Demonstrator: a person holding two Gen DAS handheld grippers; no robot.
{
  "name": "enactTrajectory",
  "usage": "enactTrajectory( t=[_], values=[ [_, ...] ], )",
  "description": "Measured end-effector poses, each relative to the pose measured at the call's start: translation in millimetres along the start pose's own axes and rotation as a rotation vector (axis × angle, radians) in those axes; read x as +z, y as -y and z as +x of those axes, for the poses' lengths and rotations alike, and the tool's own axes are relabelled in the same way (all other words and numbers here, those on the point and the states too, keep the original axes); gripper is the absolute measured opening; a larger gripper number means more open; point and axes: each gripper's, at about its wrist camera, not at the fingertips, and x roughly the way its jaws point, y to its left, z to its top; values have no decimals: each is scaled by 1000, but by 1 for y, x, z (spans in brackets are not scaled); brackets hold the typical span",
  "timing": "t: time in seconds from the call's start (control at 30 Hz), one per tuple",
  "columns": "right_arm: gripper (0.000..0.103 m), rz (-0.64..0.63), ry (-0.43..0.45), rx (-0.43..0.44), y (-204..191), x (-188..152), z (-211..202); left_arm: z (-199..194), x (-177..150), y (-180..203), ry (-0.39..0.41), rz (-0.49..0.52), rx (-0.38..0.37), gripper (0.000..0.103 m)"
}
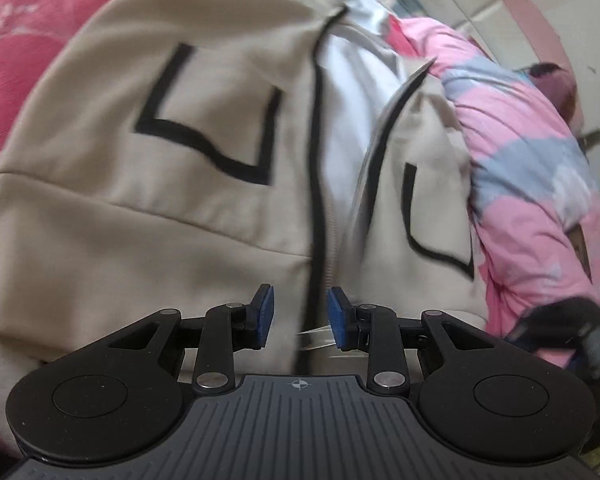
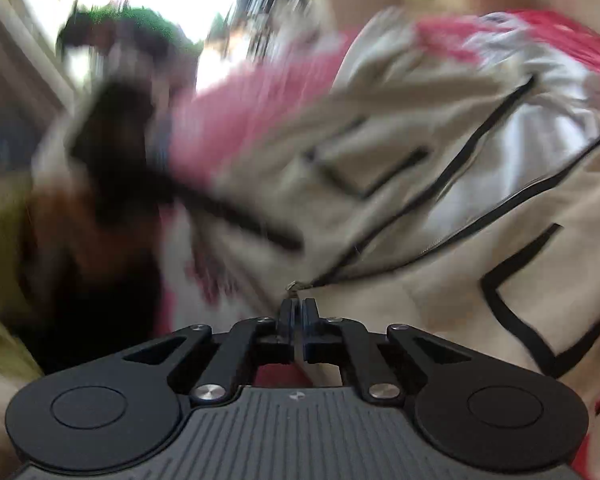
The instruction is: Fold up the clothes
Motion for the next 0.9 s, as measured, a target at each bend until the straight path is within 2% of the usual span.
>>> enactTrajectory(
  t=[0.17,0.23,0.27,0.33,0.4,0.47,0.5,0.67,0.77,0.9],
  values=[
    [5,-42,-72,-18,-10,3,12,3,-3,-17,-19,-11,-22,29],
    [5,-35,-84,-25,-10,6,10,3,-6,-14,-32,12,-45,29],
    [6,11,-75,-43,-4,5,6,3,-7,-13,-38,24,-57,29],
    [9,137,-46,-92,13,0,-5,5,-10,-4,-48,86,-81,29],
    [24,263,-17,-141,30,-5,-16,6,-15,8,-52,170,-93,29],
    [31,464,30,-191,54,-22,-33,11,-19,21,-60,265,-87,29],
    [32,564,50,-208,66,-33,-41,13,-22,28,-64,313,-84,29],
    [43,970,101,-275,108,-90,-68,34,-34,61,-91,532,-16,29],
    [49,1141,140,-249,122,-120,-77,43,-36,75,-89,591,7,29],
    [53,1258,160,-229,136,-144,-77,54,-28,80,-92,565,26,29]
  ],
)
